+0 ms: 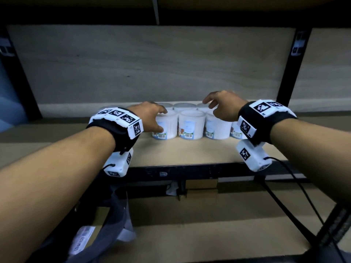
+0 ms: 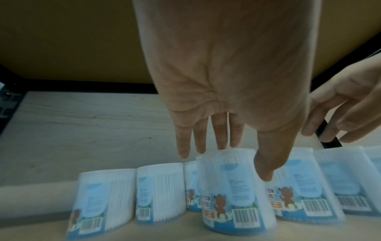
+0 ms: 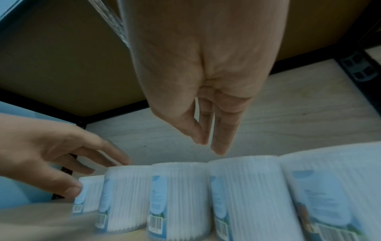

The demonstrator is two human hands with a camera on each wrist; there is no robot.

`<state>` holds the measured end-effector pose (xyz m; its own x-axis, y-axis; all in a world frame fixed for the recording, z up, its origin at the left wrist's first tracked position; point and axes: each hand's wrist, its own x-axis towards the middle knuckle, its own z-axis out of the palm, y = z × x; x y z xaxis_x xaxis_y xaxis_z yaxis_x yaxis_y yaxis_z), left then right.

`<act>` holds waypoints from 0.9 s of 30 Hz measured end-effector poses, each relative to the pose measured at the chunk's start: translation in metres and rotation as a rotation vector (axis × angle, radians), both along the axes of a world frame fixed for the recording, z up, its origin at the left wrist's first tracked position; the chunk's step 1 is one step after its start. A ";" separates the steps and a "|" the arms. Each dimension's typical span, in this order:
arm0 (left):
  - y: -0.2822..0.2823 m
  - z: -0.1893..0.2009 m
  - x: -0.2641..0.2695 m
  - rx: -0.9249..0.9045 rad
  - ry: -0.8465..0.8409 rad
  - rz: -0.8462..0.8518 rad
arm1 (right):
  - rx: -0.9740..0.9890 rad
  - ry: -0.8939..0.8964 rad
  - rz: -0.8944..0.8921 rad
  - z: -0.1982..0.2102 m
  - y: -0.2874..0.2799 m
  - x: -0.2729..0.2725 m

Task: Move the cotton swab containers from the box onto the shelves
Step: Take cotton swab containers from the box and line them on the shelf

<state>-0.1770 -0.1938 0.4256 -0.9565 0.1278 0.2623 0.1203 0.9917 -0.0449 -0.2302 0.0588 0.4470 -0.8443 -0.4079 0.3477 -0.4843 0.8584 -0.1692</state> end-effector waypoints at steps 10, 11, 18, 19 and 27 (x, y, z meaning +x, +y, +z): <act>0.004 0.009 0.044 0.013 0.002 -0.065 | 0.045 -0.013 0.035 -0.001 0.005 0.038; 0.005 0.007 0.049 0.017 0.004 -0.075 | 0.046 -0.023 0.045 -0.002 0.004 0.045; 0.016 -0.015 0.080 0.061 -0.047 -0.124 | 0.048 -0.131 0.135 -0.025 -0.001 0.093; 0.018 -0.019 0.086 0.065 -0.058 -0.135 | 0.045 -0.148 0.151 -0.030 -0.002 0.100; 0.029 -0.062 0.127 0.147 -0.139 -0.213 | 0.011 -0.292 0.267 -0.072 -0.012 0.142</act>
